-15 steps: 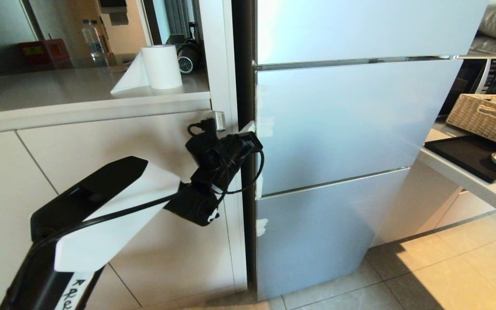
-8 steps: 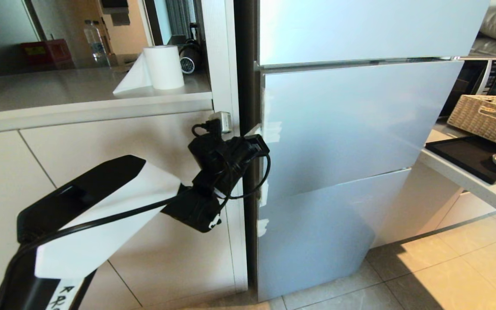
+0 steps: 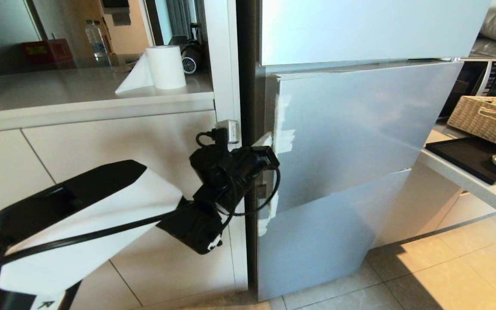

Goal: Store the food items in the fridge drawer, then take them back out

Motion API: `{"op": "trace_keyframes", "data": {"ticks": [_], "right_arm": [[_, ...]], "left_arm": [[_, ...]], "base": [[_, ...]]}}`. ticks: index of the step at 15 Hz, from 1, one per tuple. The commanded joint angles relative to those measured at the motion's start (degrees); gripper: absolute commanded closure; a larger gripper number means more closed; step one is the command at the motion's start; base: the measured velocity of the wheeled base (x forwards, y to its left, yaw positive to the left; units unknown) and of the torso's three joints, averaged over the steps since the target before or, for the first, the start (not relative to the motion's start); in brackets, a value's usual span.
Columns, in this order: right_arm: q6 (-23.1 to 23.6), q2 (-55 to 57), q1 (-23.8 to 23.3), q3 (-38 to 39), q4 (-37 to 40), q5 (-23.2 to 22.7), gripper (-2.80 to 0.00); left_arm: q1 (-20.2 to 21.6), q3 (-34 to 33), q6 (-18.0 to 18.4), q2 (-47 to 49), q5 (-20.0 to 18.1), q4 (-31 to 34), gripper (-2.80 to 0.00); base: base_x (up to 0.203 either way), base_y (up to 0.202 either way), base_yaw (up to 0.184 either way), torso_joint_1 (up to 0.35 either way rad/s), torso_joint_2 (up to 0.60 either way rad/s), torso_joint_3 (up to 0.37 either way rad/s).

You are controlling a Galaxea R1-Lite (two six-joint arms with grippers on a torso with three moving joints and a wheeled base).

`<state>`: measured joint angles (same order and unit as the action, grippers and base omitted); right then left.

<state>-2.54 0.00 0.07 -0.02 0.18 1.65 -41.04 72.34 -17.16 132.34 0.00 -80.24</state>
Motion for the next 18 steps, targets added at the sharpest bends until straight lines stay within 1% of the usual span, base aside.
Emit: {"op": "trace_keyframes", "data": {"ticks": [1,3,5,7,9,11,12,14,15,16,18], "right_arm": [[0.0,0.0,0.0,0.0,0.0,0.0,0.00],[0.0,0.0,0.0,0.0,0.0,0.0,0.00],[0.0,0.1,0.0,0.0,0.0,0.0,0.00],[0.0,0.0,0.0,0.0,0.0,0.0,0.00],[0.0,0.0,0.0,0.0,0.0,0.0,0.00],[0.0,0.1,0.0,0.0,0.0,0.0,0.00],[0.0,0.1,0.0,0.0,0.0,0.0,0.00],[0.0,0.0,0.0,0.0,0.0,0.0,0.00],[0.0,0.1,0.0,0.0,0.0,0.0,0.00],[0.0,0.0,0.0,0.0,0.0,0.0,0.00],[0.0,0.1,0.0,0.0,0.0,0.0,0.00]], "left_arm": [[-2.5,-4.6,-0.1,-2.5,-0.6,-0.8,0.00],[-5.2,-11.9,-0.1,-5.8,-0.4,-3.5,0.00],[-9.0,-19.5,-0.1,-10.8,-0.2,-6.3,0.00],[-12.0,-25.9,0.0,-16.0,0.4,-7.1,0.00],[-13.0,-30.1,1.2,-21.7,1.9,-7.3,0.00],[-12.9,-32.3,3.3,-29.5,3.2,-7.2,0.00],[-12.3,-32.9,4.7,-34.3,3.5,-6.1,0.00],[-10.7,-33.2,6.3,-44.8,3.8,-0.6,0.00],[-9.3,-33.3,6.9,-50.8,3.9,3.9,0.00],[-7.1,-33.4,7.4,-56.7,4.1,9.3,0.00],[-0.3,-34.4,7.9,-68.0,5.6,21.8,0.00]], "base": [[0.000,0.000,0.000,0.000,0.00,0.000],[0.000,0.000,0.000,0.000,0.00,0.000],[0.000,0.000,0.000,0.000,0.00,0.000],[0.000,0.000,0.000,0.000,0.00,0.000],[0.000,0.000,0.000,0.000,0.00,0.000],[0.000,0.000,0.000,0.000,0.00,0.000],[0.000,0.000,0.000,0.000,0.00,0.000],[0.000,0.000,0.000,0.000,0.00,0.000],[0.000,0.000,0.000,0.000,0.00,0.000],[0.000,0.000,0.000,0.000,0.00,0.000],[0.000,0.000,0.000,0.000,0.00,0.000]]}}
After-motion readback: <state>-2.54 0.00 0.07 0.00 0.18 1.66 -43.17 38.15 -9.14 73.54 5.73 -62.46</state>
